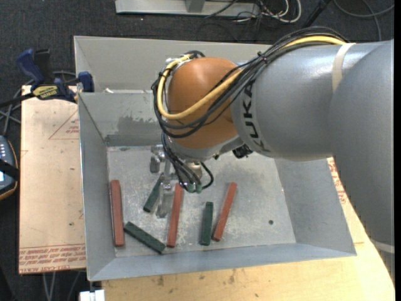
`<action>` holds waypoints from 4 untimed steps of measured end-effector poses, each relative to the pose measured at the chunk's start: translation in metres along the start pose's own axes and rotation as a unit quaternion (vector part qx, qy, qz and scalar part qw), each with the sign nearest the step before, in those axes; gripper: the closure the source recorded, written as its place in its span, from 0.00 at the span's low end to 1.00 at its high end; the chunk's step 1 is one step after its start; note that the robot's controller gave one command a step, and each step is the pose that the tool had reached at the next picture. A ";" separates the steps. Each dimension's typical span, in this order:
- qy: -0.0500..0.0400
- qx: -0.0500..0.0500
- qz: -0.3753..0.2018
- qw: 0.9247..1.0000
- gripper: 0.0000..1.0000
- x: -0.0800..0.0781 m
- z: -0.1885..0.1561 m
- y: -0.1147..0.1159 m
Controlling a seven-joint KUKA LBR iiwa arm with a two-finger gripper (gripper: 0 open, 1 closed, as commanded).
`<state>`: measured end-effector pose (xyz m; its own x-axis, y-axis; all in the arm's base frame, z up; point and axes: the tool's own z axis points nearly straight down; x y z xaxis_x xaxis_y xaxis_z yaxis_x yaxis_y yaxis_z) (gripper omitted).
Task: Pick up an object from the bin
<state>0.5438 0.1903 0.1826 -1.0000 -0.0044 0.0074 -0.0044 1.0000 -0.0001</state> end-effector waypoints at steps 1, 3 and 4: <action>-0.004 -0.001 0.002 1.000 0.00 -0.002 -0.005 -0.001; -0.004 -0.002 0.075 0.997 0.00 0.039 0.058 0.065; -0.003 0.000 0.037 0.999 0.00 0.058 0.044 0.051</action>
Offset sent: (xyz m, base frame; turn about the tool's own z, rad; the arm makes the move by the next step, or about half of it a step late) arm -0.0632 0.0244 -0.1126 0.1939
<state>0.4856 0.2406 0.1389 -0.9976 0.0690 0.0013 0.0690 0.9976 -0.0004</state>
